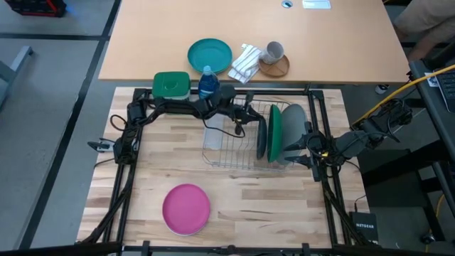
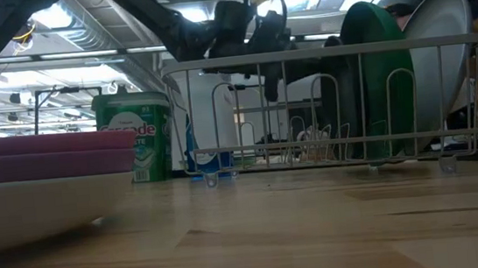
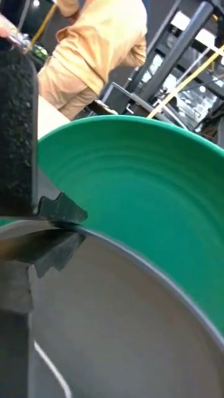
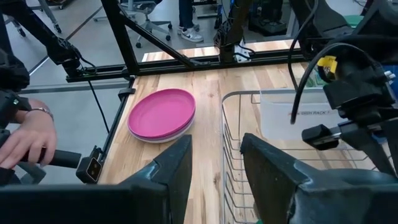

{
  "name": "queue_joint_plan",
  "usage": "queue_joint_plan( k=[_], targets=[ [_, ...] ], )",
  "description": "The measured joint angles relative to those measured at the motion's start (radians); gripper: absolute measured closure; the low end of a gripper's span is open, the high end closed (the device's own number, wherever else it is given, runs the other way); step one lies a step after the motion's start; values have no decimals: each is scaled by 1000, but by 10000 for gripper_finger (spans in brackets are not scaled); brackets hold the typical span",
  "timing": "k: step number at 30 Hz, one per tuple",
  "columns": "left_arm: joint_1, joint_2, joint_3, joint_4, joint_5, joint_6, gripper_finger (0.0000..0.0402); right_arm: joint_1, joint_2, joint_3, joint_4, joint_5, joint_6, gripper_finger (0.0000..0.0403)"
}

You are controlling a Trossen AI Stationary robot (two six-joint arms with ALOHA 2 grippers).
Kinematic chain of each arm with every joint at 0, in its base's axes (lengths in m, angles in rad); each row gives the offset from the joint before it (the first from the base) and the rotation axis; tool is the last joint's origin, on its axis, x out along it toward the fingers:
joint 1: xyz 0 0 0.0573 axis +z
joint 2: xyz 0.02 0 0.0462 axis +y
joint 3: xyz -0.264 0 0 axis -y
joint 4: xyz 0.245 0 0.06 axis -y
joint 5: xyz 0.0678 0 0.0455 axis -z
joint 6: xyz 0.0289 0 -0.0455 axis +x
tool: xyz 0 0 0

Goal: Sort dishes
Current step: Put the dark blue plate into the dish rack, then put the pink plate into the dish rack

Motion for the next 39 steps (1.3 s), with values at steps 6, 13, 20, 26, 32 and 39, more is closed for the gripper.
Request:
queue_joint_plan(
  k=[6,13,20,26,32,39],
  targets=[
    [-10,0,0,-3,-84,-69,339,0,0,0,0,0,0,256],
    [-10,0,0,-2,-87,-113,290,0,0,0,1,0,0,256],
    [-16,-8,0,-4,-88,-117,275,0,0,0,1,0,0,256],
    [-35,-61,-1,-16,-114,-128,274,0,0,0,0,-1,0,256],
    [-60,-171,-1,-137,-250,-212,274,0,6,0,0,-4,0,256],
    [-119,-372,-1,-498,-351,-463,274,0,85,0,5,-15,32,256]
  ],
)
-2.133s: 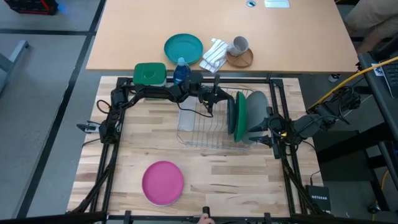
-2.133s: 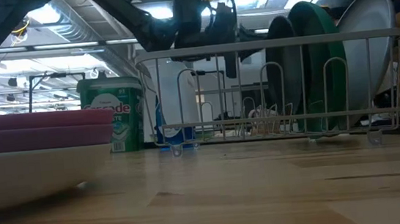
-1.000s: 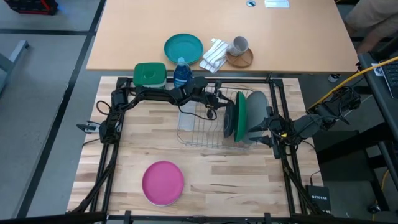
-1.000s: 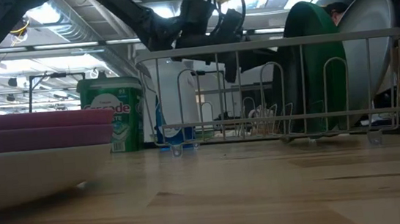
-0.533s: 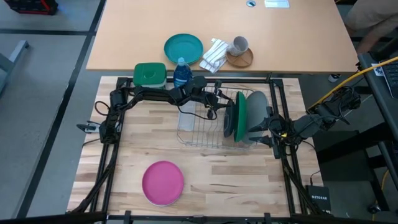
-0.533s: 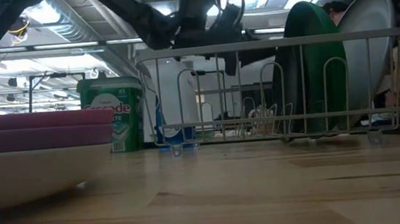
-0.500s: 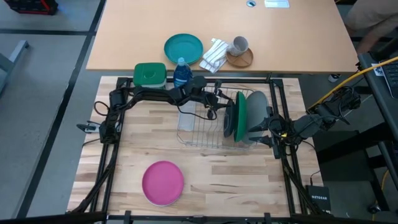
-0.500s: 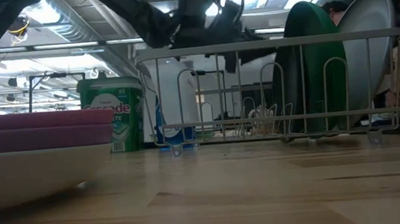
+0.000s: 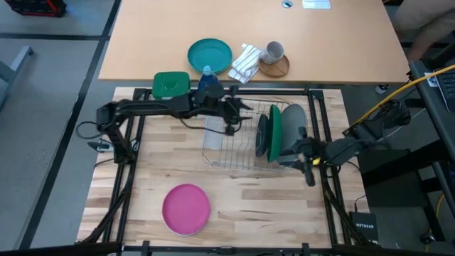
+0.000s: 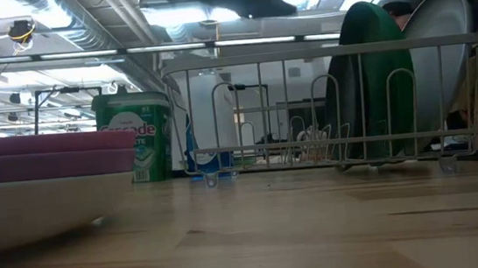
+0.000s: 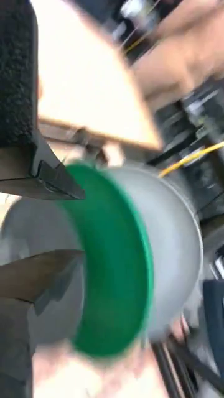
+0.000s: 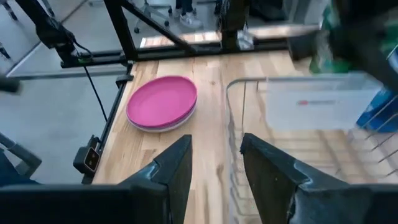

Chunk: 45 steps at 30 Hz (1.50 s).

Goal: Sort dishes
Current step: Put the pink plate into the dish rack

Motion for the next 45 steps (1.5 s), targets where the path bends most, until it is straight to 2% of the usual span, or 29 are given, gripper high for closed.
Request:
queue_joint_plan(
  k=[8,12,15,21,27,33,38,45],
  targets=[
    [-162,-215,1,-595,0,-364,274,1,224,0,72,-65,100,256],
    [-292,-238,1,-837,1,-521,274,2,357,0,211,-111,106,256],
    [-390,-229,-7,-950,-17,-573,274,11,451,0,361,-129,107,256],
    [-533,-224,-138,-936,-93,-595,274,59,591,0,642,-127,108,256],
    [-576,-224,-280,-906,-211,-671,274,112,673,0,856,-76,107,256],
    [-574,-224,-413,-740,-226,-657,274,140,734,0,1010,12,107,256],
    [-573,-224,-492,-645,-226,-658,274,138,793,0,1105,15,154,256],
    [-573,-224,-526,-630,-223,-661,274,138,865,0,1158,41,207,256]
  ],
)
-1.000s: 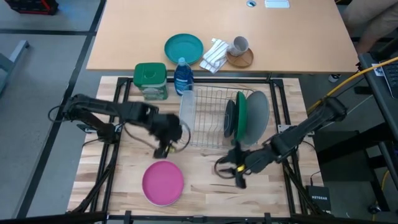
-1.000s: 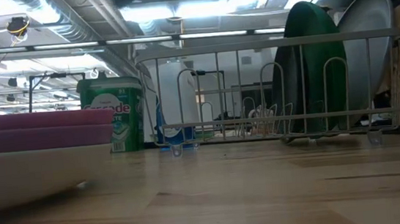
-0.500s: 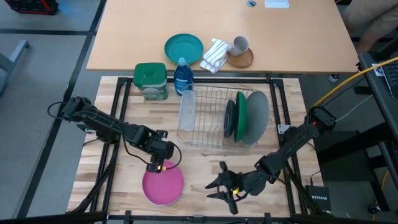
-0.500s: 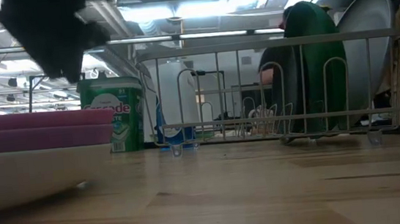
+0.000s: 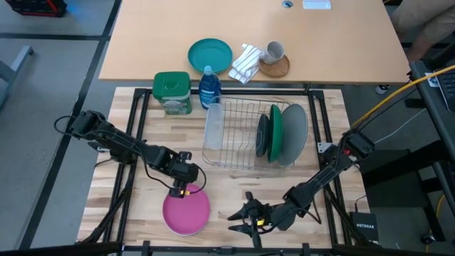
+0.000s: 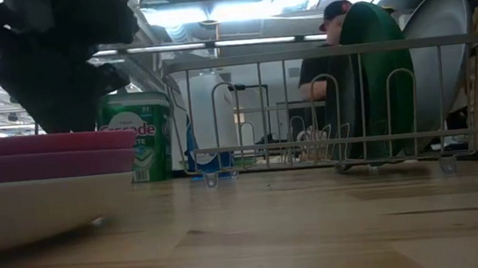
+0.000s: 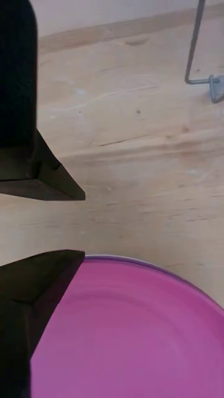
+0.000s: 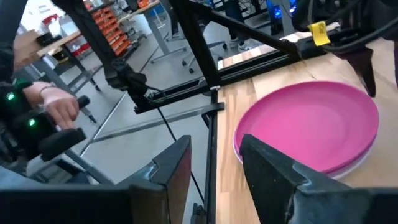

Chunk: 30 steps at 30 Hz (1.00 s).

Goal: Sort dishes
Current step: Put the pink plate into the dish rack

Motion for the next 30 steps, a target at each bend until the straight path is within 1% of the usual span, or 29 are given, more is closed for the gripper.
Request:
queue_joint_plan(
  k=[6,16,30],
  targets=[
    [-1,-2,0,30,28,-18,274,0,25,0,48,8,5,256],
    [-3,-3,0,26,48,-129,274,-1,24,0,49,23,2,256],
    [-8,-1,0,66,61,-147,274,-1,24,0,39,23,0,256]
  ],
)
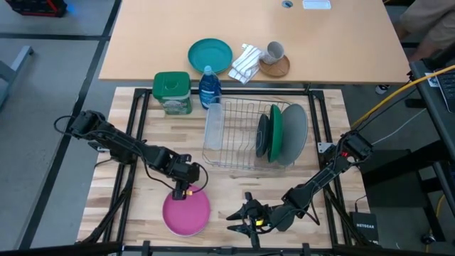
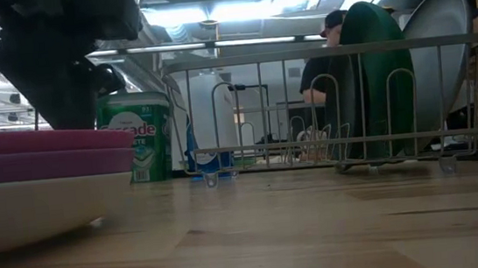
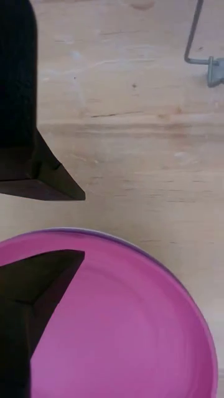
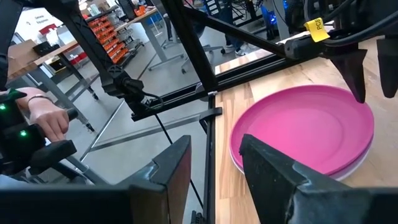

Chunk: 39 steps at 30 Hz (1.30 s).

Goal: Sort dishes
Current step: Put the pink plate into the dish rack

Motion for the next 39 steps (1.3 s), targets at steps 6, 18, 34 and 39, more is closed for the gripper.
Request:
queue_joint_plan(
  k=[6,18,34,39],
  targets=[
    [-2,1,-75,114,0,-11,274,0,0,0,-18,0,0,256],
    [-2,1,-96,123,0,63,274,0,-1,0,-22,0,-7,256],
    [-1,-5,-95,121,0,79,396,0,-2,0,-21,0,-25,256],
    [-1,-13,-80,136,0,101,398,0,-2,0,-21,0,-25,256]
  ],
)
